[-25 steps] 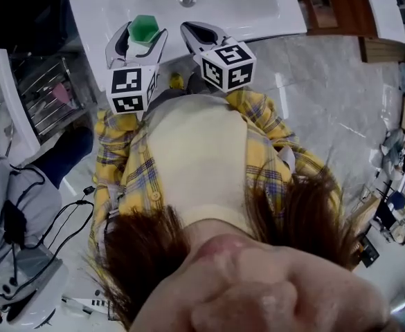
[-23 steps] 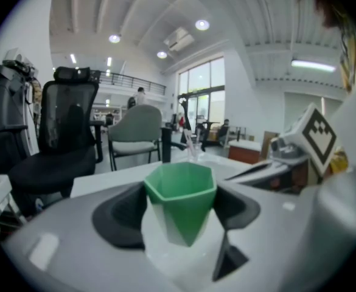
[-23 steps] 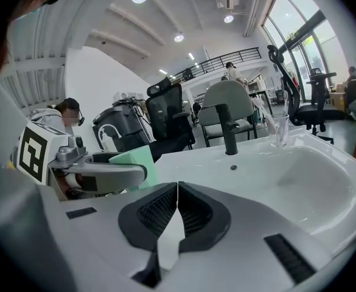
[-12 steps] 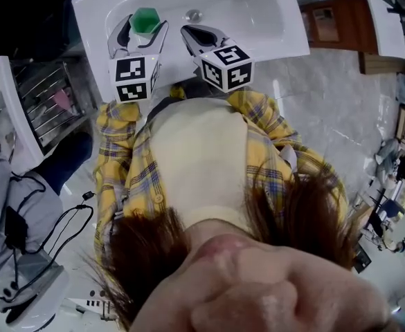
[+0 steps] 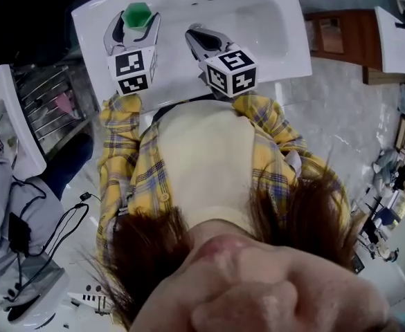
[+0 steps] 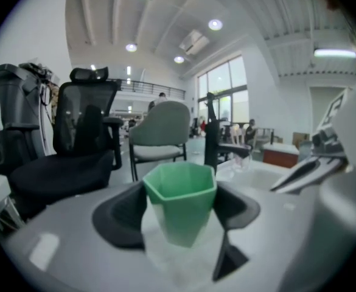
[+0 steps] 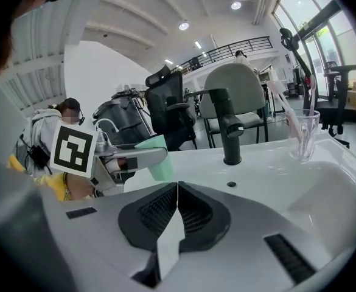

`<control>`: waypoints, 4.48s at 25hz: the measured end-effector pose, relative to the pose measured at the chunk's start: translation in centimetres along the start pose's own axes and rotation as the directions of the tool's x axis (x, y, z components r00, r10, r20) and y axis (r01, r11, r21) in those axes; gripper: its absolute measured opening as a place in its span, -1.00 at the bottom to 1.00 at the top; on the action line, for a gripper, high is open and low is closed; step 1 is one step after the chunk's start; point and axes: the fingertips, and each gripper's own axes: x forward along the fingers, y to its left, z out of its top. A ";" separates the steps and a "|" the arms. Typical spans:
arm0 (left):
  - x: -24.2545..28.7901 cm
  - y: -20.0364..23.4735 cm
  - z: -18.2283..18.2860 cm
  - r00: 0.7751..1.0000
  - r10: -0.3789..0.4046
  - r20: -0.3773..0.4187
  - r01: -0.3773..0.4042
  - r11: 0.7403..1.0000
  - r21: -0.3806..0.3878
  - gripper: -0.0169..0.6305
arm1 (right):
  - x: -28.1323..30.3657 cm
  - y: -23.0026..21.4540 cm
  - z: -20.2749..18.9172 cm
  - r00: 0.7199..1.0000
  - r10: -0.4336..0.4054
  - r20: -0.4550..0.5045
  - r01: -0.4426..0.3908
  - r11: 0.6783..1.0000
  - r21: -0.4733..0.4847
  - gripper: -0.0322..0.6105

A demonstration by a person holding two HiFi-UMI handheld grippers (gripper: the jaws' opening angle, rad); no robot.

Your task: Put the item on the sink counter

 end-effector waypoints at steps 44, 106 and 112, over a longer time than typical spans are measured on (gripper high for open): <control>6.0 7.9 -2.8 0.983 0.184 0.010 -0.183 0.981 -0.070 0.17 | 2.5 -2.4 -2.1 0.998 -0.002 -0.062 0.005 0.999 0.050 -0.86; -7.9 -3.1 -2.7 0.995 -0.093 -0.032 0.086 0.979 -0.183 -0.93 | -2.2 1.9 -0.2 0.999 0.004 0.047 -0.002 0.999 -0.038 -0.86; -7.8 -3.6 -2.6 0.994 -0.100 -0.033 0.093 0.980 -0.174 -0.93 | -2.5 1.7 -0.1 0.999 -0.002 0.051 0.004 0.999 -0.040 -0.86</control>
